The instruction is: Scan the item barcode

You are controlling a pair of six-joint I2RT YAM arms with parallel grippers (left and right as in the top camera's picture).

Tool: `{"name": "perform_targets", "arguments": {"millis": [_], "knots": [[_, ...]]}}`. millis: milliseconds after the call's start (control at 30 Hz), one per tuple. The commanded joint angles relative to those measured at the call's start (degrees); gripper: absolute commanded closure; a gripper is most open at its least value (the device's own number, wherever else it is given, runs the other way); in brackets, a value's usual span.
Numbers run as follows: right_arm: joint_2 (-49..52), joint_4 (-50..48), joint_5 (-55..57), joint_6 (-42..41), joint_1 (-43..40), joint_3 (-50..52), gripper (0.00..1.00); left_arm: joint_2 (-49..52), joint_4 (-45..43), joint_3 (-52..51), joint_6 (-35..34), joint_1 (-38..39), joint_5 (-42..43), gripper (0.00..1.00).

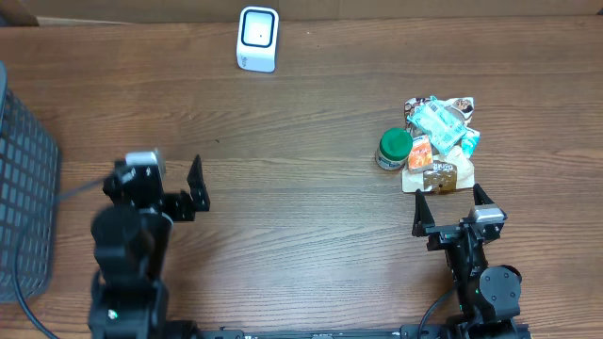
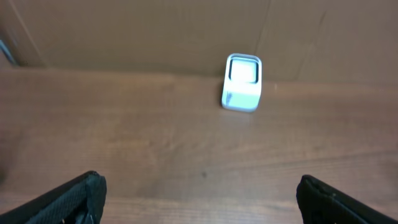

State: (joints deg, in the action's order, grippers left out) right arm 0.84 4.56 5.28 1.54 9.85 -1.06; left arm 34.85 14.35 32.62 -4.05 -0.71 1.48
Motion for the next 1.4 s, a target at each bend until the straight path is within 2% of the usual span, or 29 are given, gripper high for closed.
{"name": "perform_targets", "arguments": {"millis": [0, 133, 267, 733, 1367], "knots": [[-0.68, -0.24, -0.24, 0.26, 0.33, 0.61, 0.0, -8.87, -7.19, -10.88, 0.92, 0.48, -0.37, 0.0], [-0.68, -0.26, -0.24, 0.24, 0.33, 0.61, 0.0, -16.26, -11.67, -18.99, 4.11, 1.79, -0.39, 0.0], [-0.68, -0.24, -0.24, 0.26, 0.33, 0.61, 0.0, -21.59, -12.09, -23.67, 9.64, 3.32, -0.42, 0.0], [-0.68, -0.24, -0.24, 0.26, 0.33, 0.61, 0.0, -34.62, -10.32, -32.37, 17.66, 3.32, -0.63, 0.0], [-0.68, -0.24, -0.24, 0.26, 0.33, 0.61, 0.0, -34.64, -9.94, -32.35, 18.67, 3.28, -0.42, 0.0]]}}
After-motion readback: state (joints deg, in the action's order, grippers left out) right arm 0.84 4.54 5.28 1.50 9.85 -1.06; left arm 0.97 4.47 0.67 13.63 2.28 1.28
